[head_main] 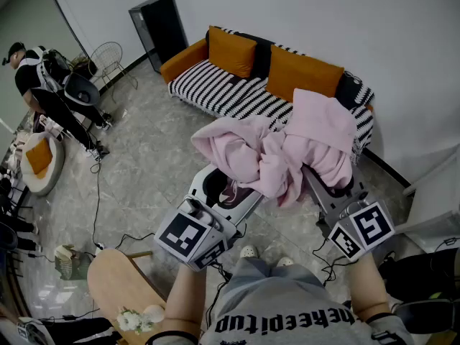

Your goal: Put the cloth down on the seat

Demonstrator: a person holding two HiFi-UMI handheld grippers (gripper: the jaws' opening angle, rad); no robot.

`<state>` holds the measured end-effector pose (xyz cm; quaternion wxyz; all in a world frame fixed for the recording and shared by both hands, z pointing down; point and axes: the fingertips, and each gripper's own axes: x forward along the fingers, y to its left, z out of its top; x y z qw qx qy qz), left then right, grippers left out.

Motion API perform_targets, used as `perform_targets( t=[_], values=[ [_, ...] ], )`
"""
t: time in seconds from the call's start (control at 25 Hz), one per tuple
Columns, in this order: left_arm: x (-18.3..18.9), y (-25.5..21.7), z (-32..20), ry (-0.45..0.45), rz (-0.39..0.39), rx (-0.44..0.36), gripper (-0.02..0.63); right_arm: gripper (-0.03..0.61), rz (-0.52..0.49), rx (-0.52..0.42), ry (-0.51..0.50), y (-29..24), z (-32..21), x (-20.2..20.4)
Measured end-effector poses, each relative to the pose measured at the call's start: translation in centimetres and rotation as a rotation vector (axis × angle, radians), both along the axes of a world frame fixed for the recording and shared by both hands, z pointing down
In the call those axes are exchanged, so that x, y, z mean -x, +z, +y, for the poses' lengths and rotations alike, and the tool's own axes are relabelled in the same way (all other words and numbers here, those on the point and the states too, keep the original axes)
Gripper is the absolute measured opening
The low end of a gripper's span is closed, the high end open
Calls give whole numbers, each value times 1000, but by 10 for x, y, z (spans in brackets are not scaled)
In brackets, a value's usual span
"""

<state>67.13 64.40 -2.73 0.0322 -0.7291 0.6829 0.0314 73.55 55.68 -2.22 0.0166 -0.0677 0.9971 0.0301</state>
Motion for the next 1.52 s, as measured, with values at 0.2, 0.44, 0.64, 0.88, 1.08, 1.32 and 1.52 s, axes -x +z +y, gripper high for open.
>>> perform_targets(
  t=[0.2, 0.44, 0.64, 0.88, 1.08, 1.32, 1.52],
  values=[
    [6, 4, -2, 9, -4, -1, 308, 181, -4, -1, 11, 5, -1, 6],
    [12, 8, -2, 29, -10, 1, 308, 181, -2, 1, 31, 9, 0, 10],
    [40, 12, -4, 36, -13, -5, 308, 186, -2, 3, 48, 15, -1, 37],
    [90, 1, 3, 45, -11, -11, 310, 186, -16, 19, 42, 3, 5, 86],
    [113, 19, -5, 49, -10, -4, 310, 187, -2, 8, 51, 21, -2, 109],
    [132, 34, -36, 70, 34, 21, 310, 187, 41, -9, 75, 31, -31, 124],
    [157, 45, -88, 61, 42, 54, 310, 186, 48, 10, 67, 41, -84, 150]
  ],
)
